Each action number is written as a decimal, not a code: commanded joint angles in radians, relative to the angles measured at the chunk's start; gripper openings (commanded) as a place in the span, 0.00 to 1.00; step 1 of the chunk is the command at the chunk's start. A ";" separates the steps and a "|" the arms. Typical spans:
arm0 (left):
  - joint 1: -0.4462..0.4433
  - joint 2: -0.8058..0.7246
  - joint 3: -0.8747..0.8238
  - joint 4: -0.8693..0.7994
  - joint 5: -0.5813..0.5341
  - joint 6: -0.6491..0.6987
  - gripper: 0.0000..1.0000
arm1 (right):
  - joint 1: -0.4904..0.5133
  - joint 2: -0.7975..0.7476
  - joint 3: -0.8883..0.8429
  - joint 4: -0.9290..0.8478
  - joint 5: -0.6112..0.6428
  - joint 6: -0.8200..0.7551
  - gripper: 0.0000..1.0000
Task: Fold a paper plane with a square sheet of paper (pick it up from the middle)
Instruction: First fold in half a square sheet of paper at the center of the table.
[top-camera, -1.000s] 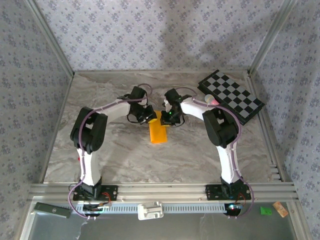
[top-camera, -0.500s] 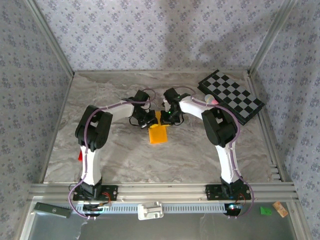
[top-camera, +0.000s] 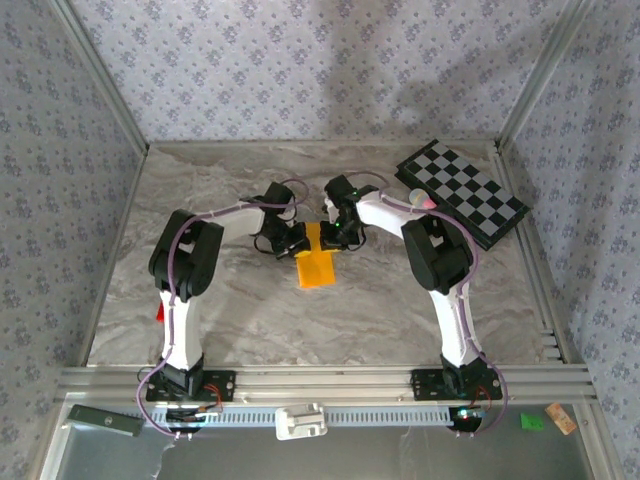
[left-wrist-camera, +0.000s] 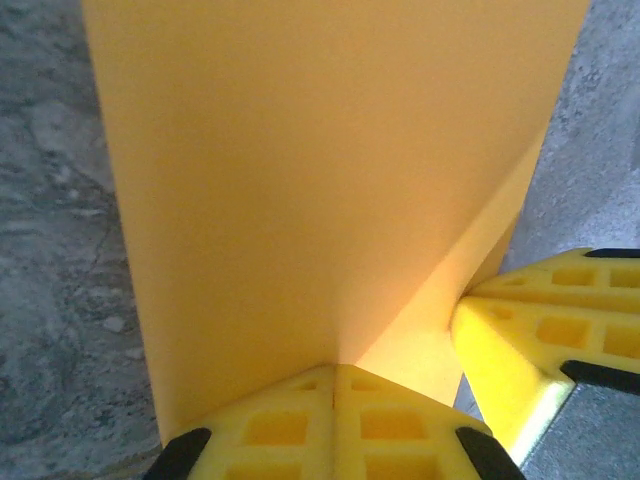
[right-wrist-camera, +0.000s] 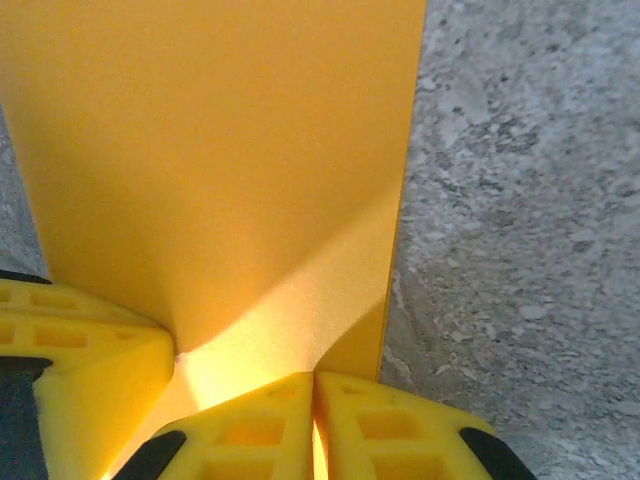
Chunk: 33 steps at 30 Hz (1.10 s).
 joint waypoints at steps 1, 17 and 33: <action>0.020 0.004 -0.037 -0.036 -0.029 0.043 0.04 | -0.015 0.128 -0.054 -0.156 0.229 -0.024 0.12; 0.095 -0.183 -0.130 -0.036 0.003 0.093 0.04 | -0.013 0.148 -0.024 -0.194 0.269 -0.017 0.12; -0.014 -0.057 -0.098 0.052 0.046 0.004 0.04 | -0.010 0.158 -0.027 -0.189 0.263 -0.005 0.12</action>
